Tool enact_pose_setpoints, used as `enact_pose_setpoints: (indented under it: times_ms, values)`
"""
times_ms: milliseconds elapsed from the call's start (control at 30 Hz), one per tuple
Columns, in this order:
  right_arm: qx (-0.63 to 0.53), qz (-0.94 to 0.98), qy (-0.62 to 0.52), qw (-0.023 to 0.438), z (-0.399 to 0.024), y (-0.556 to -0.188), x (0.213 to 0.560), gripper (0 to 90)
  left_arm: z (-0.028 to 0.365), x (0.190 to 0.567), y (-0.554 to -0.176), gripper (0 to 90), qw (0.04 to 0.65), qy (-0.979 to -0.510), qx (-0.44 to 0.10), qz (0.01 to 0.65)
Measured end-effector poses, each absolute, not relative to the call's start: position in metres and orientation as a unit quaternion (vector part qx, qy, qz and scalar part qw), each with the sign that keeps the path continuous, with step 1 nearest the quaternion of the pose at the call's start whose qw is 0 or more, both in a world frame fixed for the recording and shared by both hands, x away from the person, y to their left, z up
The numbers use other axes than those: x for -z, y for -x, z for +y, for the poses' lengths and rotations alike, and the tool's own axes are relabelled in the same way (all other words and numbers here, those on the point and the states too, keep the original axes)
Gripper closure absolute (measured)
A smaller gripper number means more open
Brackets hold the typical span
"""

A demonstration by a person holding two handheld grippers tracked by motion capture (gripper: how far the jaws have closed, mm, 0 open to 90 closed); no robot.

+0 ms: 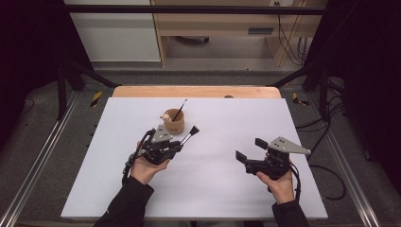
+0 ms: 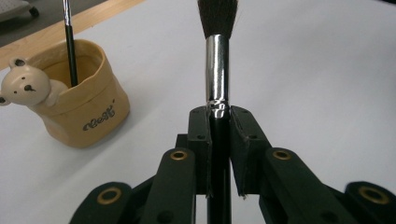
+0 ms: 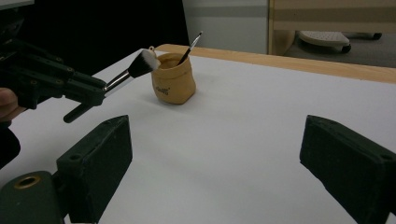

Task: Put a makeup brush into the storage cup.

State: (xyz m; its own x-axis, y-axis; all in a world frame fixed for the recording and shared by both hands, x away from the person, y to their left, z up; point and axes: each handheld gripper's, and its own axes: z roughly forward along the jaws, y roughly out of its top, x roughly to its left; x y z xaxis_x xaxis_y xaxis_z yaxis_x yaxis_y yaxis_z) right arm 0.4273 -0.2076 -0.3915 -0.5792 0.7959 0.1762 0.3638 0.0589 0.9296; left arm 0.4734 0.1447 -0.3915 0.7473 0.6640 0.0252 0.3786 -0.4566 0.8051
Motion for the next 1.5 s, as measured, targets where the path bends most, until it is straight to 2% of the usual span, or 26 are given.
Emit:
enact_pose_setpoints:
  times_ms: [367, 1500]
  values:
    - [-0.562, 0.688, -0.415, 0.195, -0.185, -0.435, 0.384, 9.6, 0.139, 0.387, -0.460, 79.0, 0.446, -0.815, -0.185, 0.321]
    - [-0.591, 0.654, -0.454, 0.129, -0.156, -0.445, 0.387, 17.2, 0.105, 0.402, -0.442, 79.0, 0.487, -0.784, -0.183, 0.339]
